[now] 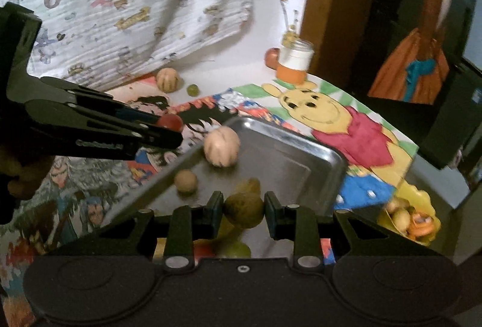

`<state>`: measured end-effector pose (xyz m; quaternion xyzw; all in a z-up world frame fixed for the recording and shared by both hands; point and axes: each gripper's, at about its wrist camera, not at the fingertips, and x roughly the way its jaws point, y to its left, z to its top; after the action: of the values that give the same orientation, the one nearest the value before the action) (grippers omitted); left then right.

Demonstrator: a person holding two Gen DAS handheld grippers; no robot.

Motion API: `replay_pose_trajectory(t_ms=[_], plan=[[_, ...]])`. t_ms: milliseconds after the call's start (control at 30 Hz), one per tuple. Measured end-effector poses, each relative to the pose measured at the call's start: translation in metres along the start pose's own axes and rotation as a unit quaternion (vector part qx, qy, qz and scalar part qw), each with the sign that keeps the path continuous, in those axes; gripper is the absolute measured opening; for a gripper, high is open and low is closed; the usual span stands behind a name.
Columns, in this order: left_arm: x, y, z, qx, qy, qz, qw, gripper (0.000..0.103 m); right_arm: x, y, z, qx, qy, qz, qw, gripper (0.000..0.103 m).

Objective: Organize fruits
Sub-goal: 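Carry the red tomato over the tray with the left gripper while the right carries the brown fruit there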

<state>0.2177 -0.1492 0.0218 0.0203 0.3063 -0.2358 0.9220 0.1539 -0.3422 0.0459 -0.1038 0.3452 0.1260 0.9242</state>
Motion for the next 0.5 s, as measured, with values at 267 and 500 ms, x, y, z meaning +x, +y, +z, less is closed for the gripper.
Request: replay_pose_trajectory(t_ms=[267, 500], plan=[[-0.001, -0.029, -0.009, 0.008, 0.015, -0.024, 0.9996, 0.031, -0.007, -0.013, -0.029, 0.031, 0.011, -0.008, 0.999, 0.032], [0.000, -0.036, -0.019, 0.010, 0.031, -0.023, 0.9992, 0.031, -0.001, -0.007, -0.048, 0.036, 0.025, 0.001, 0.999, 0.032]])
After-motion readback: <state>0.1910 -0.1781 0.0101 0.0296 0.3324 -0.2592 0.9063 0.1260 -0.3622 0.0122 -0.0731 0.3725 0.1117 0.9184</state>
